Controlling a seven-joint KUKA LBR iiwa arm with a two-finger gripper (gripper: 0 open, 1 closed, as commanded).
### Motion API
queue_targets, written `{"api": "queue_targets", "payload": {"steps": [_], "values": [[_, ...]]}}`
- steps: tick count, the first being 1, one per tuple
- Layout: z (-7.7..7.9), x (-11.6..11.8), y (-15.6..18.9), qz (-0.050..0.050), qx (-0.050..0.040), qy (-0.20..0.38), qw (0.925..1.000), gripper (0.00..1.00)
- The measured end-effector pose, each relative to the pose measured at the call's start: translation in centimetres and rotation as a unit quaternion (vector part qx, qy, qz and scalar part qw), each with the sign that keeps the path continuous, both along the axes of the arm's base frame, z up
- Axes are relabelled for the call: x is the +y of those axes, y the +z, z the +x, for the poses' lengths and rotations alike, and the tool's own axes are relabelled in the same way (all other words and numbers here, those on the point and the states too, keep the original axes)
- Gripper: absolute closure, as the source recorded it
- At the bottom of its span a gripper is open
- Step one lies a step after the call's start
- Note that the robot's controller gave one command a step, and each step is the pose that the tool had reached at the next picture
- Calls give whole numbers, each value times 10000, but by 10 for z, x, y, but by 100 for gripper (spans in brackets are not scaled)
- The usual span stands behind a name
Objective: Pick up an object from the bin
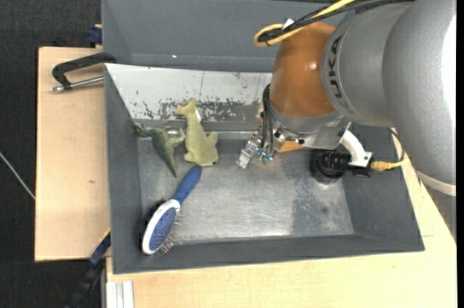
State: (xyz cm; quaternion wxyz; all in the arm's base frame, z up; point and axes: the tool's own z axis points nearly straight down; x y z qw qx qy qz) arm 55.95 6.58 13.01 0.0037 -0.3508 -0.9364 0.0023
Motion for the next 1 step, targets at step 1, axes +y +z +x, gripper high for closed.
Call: {"api": "queue_targets", "payload": {"steps": [1], "values": [[2,3,5,11,-46,21,10000,0]]}}
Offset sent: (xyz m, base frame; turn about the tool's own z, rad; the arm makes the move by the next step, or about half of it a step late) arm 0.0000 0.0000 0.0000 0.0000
